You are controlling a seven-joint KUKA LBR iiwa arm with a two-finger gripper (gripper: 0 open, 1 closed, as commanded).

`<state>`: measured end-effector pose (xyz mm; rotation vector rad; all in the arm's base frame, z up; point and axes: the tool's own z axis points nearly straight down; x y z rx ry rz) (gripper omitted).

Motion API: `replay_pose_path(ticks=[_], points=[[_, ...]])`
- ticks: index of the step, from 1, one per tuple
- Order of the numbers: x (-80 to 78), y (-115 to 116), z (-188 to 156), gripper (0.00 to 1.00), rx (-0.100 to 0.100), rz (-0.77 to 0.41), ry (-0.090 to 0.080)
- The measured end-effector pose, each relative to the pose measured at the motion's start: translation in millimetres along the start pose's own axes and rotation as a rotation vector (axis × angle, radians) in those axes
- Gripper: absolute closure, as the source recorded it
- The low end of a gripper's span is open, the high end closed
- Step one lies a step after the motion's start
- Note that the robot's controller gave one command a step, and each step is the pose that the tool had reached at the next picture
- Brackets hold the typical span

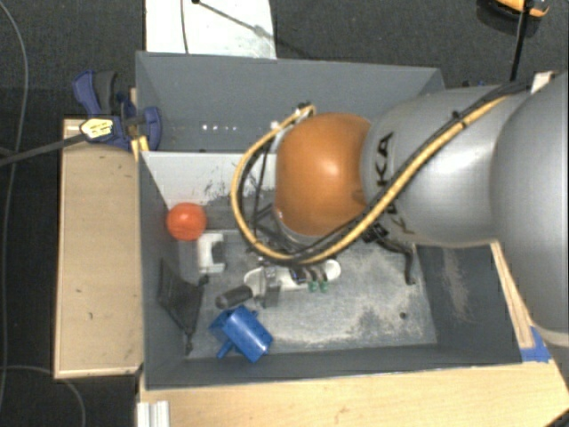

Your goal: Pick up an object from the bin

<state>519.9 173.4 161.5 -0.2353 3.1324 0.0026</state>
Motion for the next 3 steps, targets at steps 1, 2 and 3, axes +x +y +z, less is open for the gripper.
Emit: replay_pose_path(ticks=[1,2,3], points=[[19.0,24,14,0.0,0.002,-0.146,-0.001],[21.3,24,51,0.0,0.001,-0.223,-0.008],[31.2,35,80,1.0,0.005,-0.445,-0.002]])
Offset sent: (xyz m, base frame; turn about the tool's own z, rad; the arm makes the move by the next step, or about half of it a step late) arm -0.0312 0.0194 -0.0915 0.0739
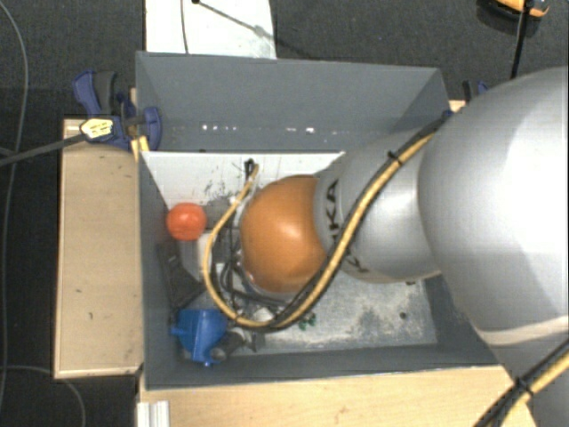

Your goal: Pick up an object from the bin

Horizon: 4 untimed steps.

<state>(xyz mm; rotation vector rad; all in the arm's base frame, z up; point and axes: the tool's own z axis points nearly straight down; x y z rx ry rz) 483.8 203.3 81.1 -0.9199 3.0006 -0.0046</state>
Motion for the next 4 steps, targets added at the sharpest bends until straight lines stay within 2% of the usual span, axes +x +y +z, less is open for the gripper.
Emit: replay_pose_path(ticks=[2,3,4], points=[[-2.5,-2,-1,1.0,0.007,-0.18,-0.013],[-0.2,-1,-13,1.0,0.003,-0.186,-0.006],[0.0,0,-30,1.0,0.001,-0.152,-0.006]])
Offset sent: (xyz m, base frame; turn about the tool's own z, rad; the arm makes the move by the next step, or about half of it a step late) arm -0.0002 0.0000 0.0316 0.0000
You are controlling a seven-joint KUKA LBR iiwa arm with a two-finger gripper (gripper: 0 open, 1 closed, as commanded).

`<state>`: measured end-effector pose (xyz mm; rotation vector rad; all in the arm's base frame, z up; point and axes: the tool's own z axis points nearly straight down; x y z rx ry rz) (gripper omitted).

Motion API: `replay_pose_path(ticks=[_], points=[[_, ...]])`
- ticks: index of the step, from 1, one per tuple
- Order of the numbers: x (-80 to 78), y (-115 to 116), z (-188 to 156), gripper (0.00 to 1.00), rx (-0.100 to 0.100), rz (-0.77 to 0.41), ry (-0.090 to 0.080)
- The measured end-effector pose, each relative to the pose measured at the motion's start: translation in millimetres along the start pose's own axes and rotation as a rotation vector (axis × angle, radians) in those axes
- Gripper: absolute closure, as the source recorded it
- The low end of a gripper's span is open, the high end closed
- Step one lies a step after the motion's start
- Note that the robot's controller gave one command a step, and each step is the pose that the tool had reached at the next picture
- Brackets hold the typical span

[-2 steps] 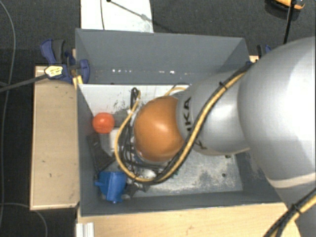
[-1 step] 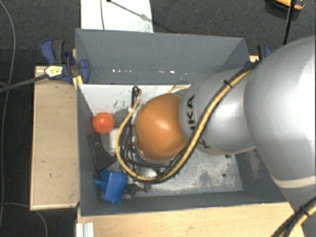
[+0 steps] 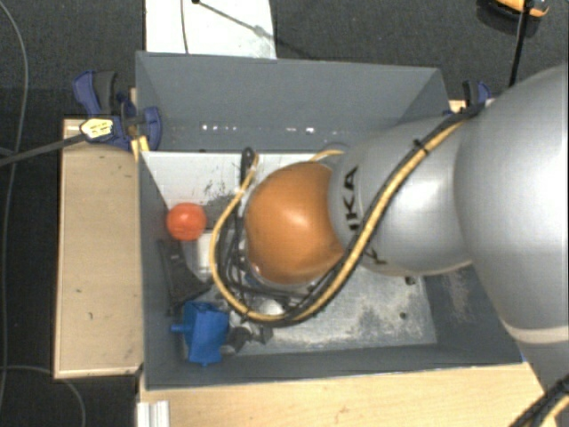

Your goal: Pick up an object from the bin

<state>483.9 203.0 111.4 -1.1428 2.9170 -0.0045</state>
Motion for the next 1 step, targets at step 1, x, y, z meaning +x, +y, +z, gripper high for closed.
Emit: replay_pose_path(ticks=[1], points=[[-1.3,-0.5,-10.2,1.0,0.001,0.02,-0.003]])
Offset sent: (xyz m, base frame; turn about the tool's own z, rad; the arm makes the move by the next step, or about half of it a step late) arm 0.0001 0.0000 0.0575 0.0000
